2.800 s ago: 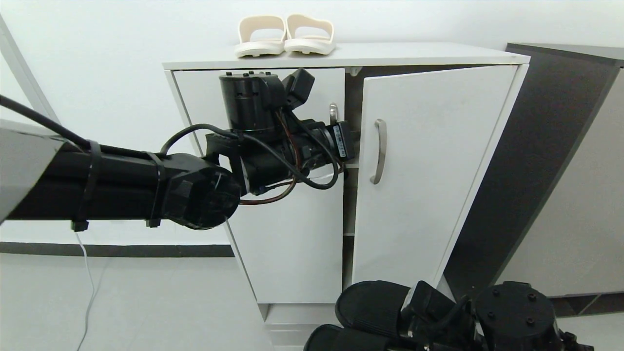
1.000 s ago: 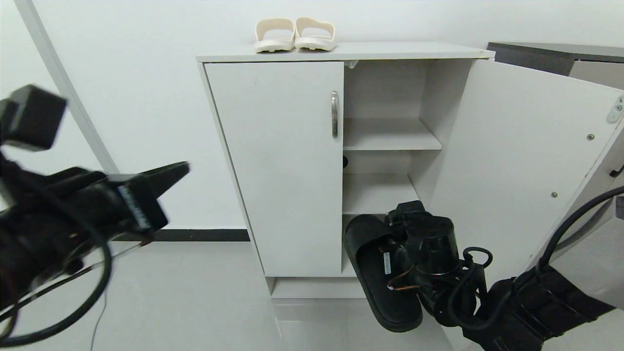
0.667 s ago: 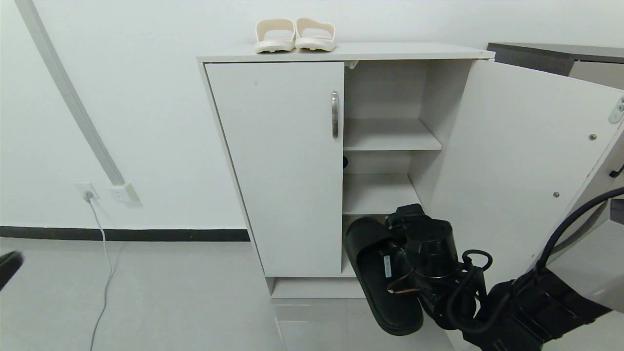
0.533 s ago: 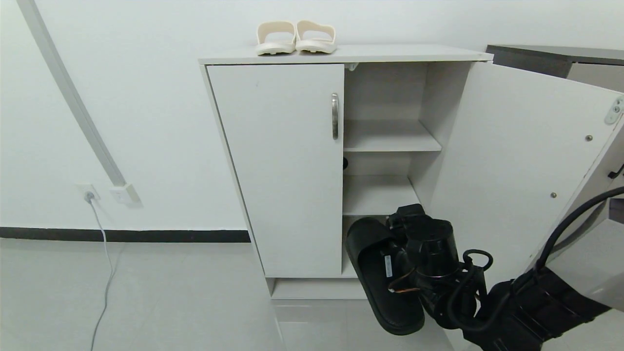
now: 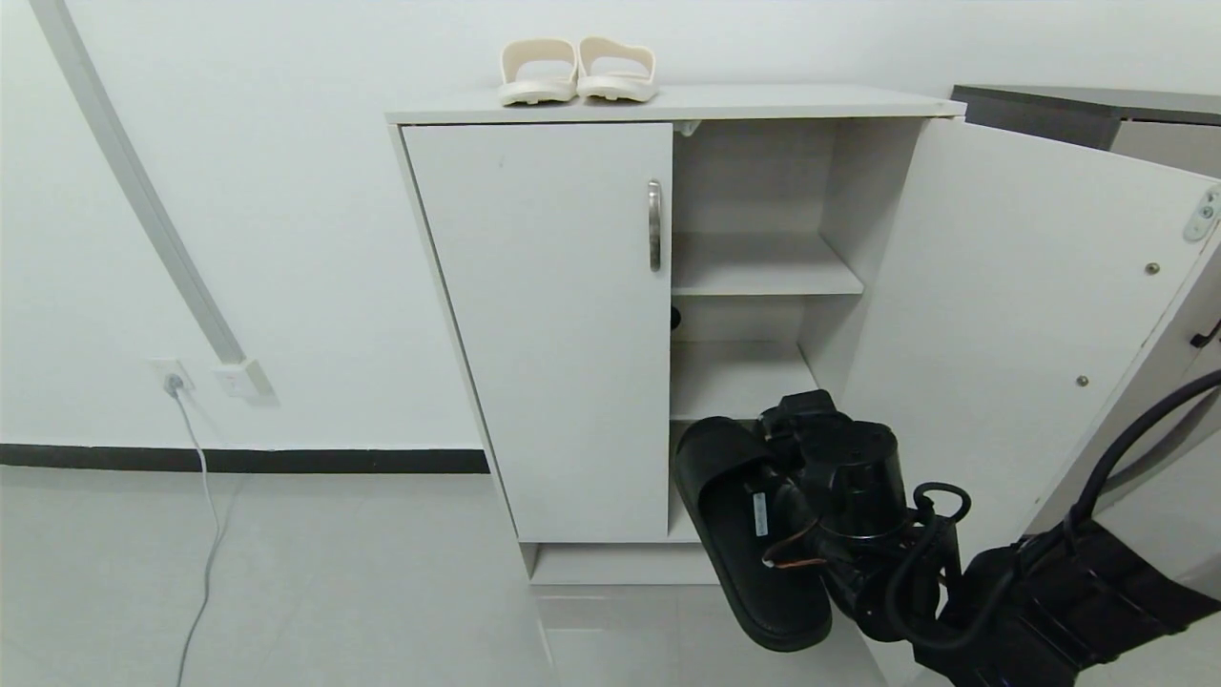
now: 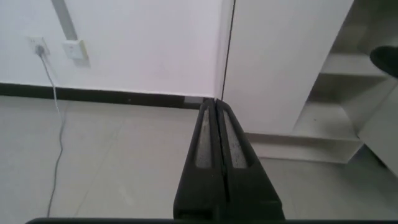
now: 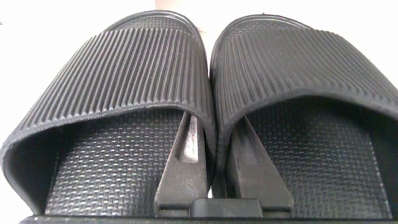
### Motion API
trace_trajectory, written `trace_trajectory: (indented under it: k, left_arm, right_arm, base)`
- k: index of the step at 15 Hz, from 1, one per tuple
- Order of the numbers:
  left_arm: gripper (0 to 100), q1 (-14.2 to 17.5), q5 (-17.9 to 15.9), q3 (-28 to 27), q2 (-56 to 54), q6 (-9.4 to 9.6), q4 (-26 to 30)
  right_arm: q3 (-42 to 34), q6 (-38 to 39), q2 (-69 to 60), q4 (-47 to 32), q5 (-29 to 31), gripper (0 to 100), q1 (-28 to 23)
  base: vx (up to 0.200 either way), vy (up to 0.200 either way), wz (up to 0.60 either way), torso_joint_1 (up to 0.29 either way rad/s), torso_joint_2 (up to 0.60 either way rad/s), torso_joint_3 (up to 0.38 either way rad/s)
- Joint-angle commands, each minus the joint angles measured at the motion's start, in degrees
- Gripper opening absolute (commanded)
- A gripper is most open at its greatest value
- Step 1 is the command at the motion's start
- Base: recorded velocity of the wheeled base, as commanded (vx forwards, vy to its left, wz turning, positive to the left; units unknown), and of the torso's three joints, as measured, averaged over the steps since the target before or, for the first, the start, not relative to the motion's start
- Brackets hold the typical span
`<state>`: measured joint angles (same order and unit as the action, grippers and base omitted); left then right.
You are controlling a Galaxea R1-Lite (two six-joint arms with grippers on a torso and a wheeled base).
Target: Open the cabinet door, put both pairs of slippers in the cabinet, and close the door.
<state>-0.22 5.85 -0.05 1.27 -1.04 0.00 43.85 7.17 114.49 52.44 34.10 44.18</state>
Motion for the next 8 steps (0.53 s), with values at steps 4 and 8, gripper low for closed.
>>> trace_trajectory:
  k: [4,8]
  left_arm:
    - [0,0.1,-4.0,0.0,-1.3,1.83,0.0]
    - [0,0.1,-4.1,0.0,-1.3,4.64,0.1]
  right_arm:
    - [-0.2,0.0,0.0,0.1,-0.1,0,0.3]
    - [0.8,-0.2,-0.2,1.4,-0.1,0,0.4]
  base:
    - [0.0,0.0,0.0,0.0,0.0,0.0]
    - [0.0,0.0,0.0,0.0,0.0,0.0]
